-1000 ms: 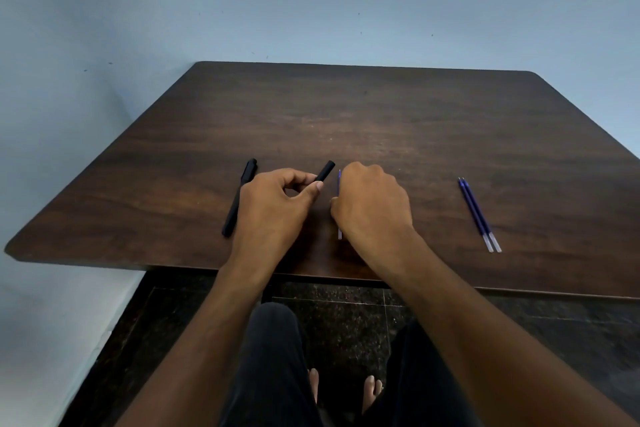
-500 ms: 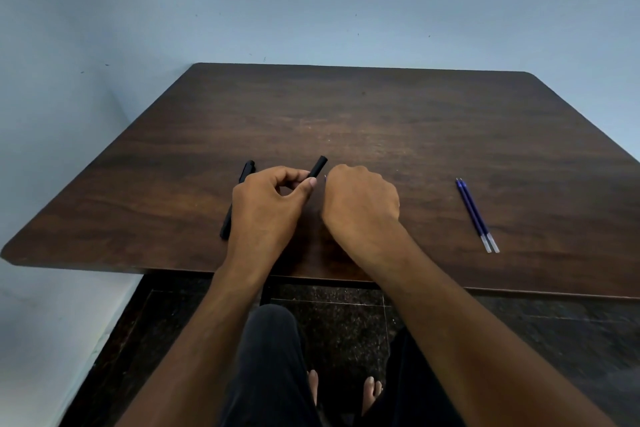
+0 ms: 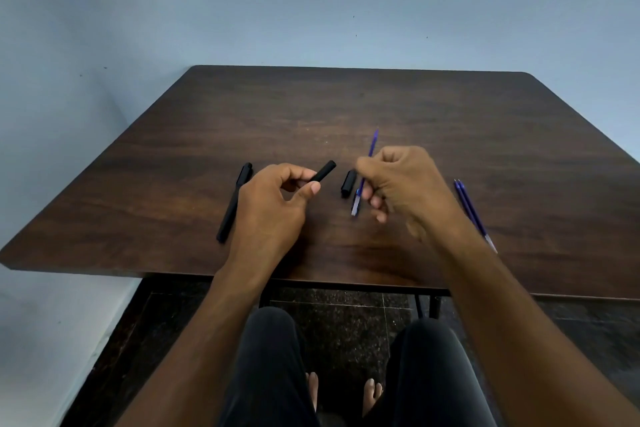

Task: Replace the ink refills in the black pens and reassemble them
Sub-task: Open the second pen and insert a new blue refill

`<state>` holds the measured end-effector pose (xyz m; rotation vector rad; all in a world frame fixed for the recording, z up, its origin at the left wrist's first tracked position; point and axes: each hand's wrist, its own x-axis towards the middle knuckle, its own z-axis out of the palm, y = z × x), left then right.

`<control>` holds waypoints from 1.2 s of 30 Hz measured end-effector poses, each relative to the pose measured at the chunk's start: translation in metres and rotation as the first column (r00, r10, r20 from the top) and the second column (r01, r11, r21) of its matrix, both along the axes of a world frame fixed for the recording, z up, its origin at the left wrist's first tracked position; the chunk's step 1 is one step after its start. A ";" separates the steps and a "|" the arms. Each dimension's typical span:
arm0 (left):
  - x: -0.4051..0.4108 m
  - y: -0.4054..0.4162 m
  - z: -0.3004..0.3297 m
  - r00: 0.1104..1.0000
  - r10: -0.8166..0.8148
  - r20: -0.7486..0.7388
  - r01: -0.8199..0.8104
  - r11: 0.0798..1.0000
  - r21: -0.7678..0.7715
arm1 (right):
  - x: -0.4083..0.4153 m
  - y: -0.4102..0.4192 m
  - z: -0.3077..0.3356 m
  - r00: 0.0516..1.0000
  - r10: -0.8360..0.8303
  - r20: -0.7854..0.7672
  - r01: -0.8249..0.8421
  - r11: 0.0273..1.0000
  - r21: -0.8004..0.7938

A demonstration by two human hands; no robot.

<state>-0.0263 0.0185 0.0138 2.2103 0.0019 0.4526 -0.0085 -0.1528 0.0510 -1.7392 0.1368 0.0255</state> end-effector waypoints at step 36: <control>-0.006 -0.013 0.004 0.995 -0.095 0.004 0.095 0.995 0.020 | 0.006 -0.012 -0.012 0.959 -0.184 0.217 0.099 0.930 0.353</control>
